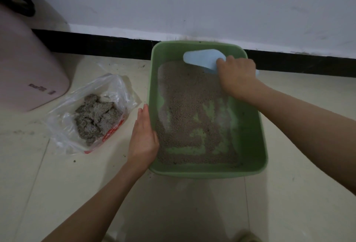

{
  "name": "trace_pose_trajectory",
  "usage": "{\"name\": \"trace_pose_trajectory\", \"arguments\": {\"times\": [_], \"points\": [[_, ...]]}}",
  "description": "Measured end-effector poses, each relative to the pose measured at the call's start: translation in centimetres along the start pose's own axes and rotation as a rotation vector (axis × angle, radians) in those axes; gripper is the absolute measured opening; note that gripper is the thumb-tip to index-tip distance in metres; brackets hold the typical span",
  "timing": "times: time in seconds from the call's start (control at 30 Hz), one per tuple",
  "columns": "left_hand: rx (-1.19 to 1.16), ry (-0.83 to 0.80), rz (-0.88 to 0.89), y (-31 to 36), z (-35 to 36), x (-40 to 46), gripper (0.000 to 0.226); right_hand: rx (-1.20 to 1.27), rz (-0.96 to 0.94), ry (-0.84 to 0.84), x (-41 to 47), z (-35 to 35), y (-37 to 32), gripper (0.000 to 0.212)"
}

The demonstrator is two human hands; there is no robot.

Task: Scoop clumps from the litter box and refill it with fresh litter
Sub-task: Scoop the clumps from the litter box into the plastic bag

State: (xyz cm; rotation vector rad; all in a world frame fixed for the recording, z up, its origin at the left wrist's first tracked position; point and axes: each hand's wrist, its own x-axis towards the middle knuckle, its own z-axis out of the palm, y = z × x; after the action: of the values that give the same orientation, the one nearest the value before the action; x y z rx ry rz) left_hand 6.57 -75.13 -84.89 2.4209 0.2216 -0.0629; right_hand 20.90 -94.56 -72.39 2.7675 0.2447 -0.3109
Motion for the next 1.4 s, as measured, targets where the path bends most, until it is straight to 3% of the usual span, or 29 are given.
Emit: {"name": "trace_pose_trajectory", "arguments": {"times": [0.27, 0.4, 0.63, 0.83, 0.93, 1.03, 1.23, 1.4], "points": [[-0.025, 0.014, 0.007, -0.3, 0.3, 0.1, 0.072, -0.223, -0.208, 0.089, 2.6, 1.4, -6.7, 0.024], [-0.051, 0.016, 0.018, -0.3, 0.2, 0.2, 0.072, -0.340, -0.293, 0.047, 2.2, 3.2, -8.7, 0.030], [-0.051, 0.006, 0.006, -0.3, 0.1, 0.2, 0.073, -0.307, -0.310, -0.076, -1.4, 5.1, -6.1, 0.025], [-0.055, -0.001, -0.004, 0.1, 0.0, 0.1, 0.072, -0.339, -0.329, -0.212, -4.3, 1.5, -0.9, 0.013], [-0.055, -0.005, -0.005, 0.0, 0.0, 0.2, 0.072, -0.124, -0.180, -0.158, -3.7, -0.7, 1.7, 0.011], [-0.043, -0.010, 0.012, -0.1, 0.0, 0.2, 0.072, 0.305, 0.028, -0.158, -1.7, 0.2, 3.8, 0.020], [-0.017, -0.001, 0.013, 0.1, -0.1, 0.0, 0.073, 1.265, 0.499, -0.384, -1.2, 3.6, 3.1, 0.015], [-0.027, 0.001, 0.014, 0.2, -0.1, 0.0, 0.071, 1.664, 0.675, -0.416, 0.1, 5.5, 2.0, 0.035]]}}
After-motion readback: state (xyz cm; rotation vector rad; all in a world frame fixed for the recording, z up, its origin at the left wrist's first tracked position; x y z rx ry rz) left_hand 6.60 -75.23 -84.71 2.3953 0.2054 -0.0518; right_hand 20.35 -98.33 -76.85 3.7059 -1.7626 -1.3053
